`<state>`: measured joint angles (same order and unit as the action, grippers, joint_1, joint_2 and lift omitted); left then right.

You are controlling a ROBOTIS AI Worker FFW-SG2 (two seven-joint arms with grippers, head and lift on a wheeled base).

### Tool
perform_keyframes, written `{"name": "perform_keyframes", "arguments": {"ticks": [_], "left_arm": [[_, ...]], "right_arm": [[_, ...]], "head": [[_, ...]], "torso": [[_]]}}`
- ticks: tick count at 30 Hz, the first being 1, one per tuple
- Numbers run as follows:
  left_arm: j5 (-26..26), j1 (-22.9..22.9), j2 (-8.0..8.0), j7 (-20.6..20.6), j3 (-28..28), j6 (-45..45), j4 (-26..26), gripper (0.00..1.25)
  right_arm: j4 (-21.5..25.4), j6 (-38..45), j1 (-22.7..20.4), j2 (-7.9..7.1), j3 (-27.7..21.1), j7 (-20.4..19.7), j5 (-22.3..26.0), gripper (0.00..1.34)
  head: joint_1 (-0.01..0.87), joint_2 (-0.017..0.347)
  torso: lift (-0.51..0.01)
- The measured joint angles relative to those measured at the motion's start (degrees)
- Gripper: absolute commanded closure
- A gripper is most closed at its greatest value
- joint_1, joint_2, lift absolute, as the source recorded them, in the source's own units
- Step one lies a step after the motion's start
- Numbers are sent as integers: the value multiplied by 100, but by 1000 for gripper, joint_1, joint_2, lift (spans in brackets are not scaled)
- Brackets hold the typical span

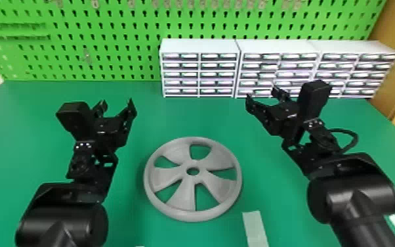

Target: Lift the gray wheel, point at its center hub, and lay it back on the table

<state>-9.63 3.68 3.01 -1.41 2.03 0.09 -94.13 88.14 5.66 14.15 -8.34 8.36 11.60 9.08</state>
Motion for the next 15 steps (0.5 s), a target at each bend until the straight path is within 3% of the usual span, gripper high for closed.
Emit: {"name": "perform_keyframes", "arguments": {"ticks": [15], "left_arm": [[5, -29, -2, 0, 2, 72, -9, 533]], "right_arm": [[-25, 101, 0, 19, -18, 0, -15, 464]], "head": [[692, 48]], "torso": [[-96]]}}
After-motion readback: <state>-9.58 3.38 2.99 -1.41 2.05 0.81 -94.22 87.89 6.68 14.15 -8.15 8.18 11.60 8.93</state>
